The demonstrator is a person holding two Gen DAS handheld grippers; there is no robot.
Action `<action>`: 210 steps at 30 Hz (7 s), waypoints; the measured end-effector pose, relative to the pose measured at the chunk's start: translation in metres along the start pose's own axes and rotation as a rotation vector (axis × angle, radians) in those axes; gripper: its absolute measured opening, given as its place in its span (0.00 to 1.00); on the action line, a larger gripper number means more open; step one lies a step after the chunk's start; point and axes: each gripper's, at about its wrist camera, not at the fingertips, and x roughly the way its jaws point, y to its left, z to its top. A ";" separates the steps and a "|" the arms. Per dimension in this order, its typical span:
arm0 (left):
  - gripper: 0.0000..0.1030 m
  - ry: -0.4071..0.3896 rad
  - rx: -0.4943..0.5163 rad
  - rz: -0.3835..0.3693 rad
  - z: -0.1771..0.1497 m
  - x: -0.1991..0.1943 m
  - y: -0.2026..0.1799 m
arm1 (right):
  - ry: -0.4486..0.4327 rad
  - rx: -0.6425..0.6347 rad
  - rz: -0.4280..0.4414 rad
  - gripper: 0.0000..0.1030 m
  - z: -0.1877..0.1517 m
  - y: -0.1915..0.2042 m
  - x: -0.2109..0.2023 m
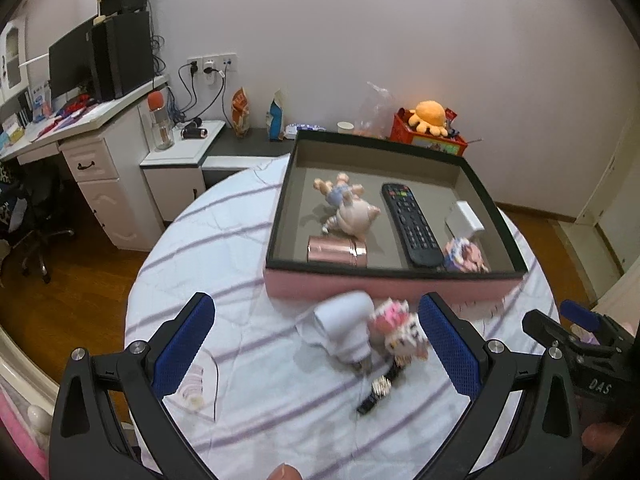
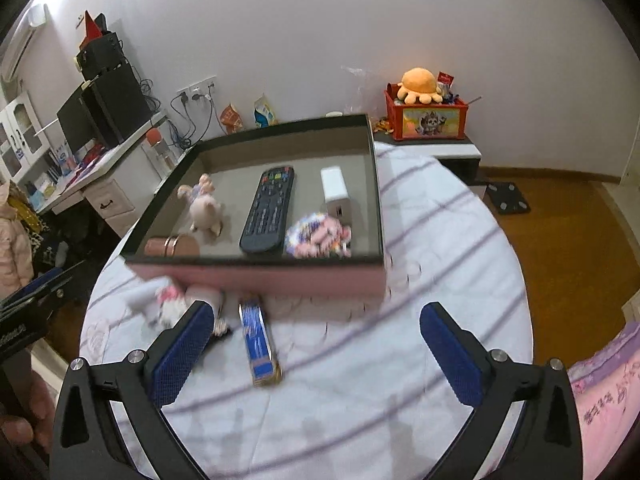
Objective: Organize rigid objects
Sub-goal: 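Withdraw the open right gripper from the box, then reach the left gripper to the black flower wristwatch, then close the left gripper on the wristwatch strap and lift it, then carry the wristwatch with the left gripper into the box and release, then withdraw the open left gripper from the box, then reach the right gripper to the blue-and-gold packaged item and close on it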
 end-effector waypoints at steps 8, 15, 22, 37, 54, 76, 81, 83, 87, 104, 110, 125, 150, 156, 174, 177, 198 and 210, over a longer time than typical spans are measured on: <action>1.00 0.016 0.018 0.007 -0.024 -0.017 -0.008 | 0.019 0.029 0.006 1.00 -0.027 -0.009 -0.015; 1.00 0.026 0.024 0.007 -0.039 -0.027 -0.010 | 0.004 0.017 0.008 1.00 -0.034 -0.006 -0.029; 1.00 0.062 0.036 0.008 -0.060 -0.026 -0.014 | -0.004 0.006 0.014 1.00 -0.038 -0.002 -0.036; 1.00 0.170 0.063 -0.042 -0.072 0.032 -0.029 | 0.019 0.016 0.000 1.00 -0.038 -0.010 -0.028; 0.48 0.198 0.105 -0.034 -0.067 0.072 -0.039 | 0.047 0.009 -0.016 1.00 -0.029 -0.011 -0.010; 0.60 0.224 0.131 -0.122 -0.063 0.074 -0.057 | 0.027 0.005 -0.020 1.00 -0.029 -0.012 -0.022; 0.27 0.227 0.129 -0.136 -0.059 0.078 -0.056 | 0.031 0.000 -0.022 1.00 -0.029 -0.012 -0.020; 0.24 0.233 0.114 -0.157 -0.058 0.079 -0.054 | 0.031 0.001 -0.024 1.00 -0.029 -0.012 -0.020; 0.16 0.233 0.119 -0.169 -0.062 0.075 -0.056 | 0.032 -0.005 -0.021 1.00 -0.029 -0.009 -0.020; 0.15 0.183 0.083 -0.191 -0.073 0.011 -0.038 | 0.011 -0.024 -0.005 1.00 -0.032 0.004 -0.031; 0.15 0.141 0.062 -0.189 -0.066 -0.005 -0.031 | 0.002 -0.033 0.002 1.00 -0.034 0.010 -0.036; 0.15 0.042 0.059 -0.192 -0.013 -0.010 -0.038 | -0.006 -0.047 0.008 1.00 -0.015 0.013 -0.026; 0.18 0.150 0.051 -0.133 0.062 0.142 -0.072 | 0.003 -0.016 0.008 1.00 0.058 -0.016 0.047; 0.80 0.107 0.071 -0.153 0.060 0.122 -0.077 | 0.001 -0.023 0.001 1.00 0.056 -0.010 0.041; 1.00 0.009 0.005 -0.024 0.027 0.022 -0.021 | -0.065 -0.045 -0.002 1.00 0.030 0.013 -0.022; 1.00 0.000 0.004 -0.012 0.016 0.005 -0.012 | -0.068 -0.057 0.003 1.00 0.024 0.020 -0.029; 1.00 0.038 -0.026 0.015 -0.041 -0.025 0.020 | 0.008 -0.074 -0.009 1.00 -0.020 0.026 -0.024; 1.00 0.073 -0.044 0.018 -0.042 -0.005 0.028 | 0.086 -0.135 -0.028 1.00 -0.020 0.035 0.021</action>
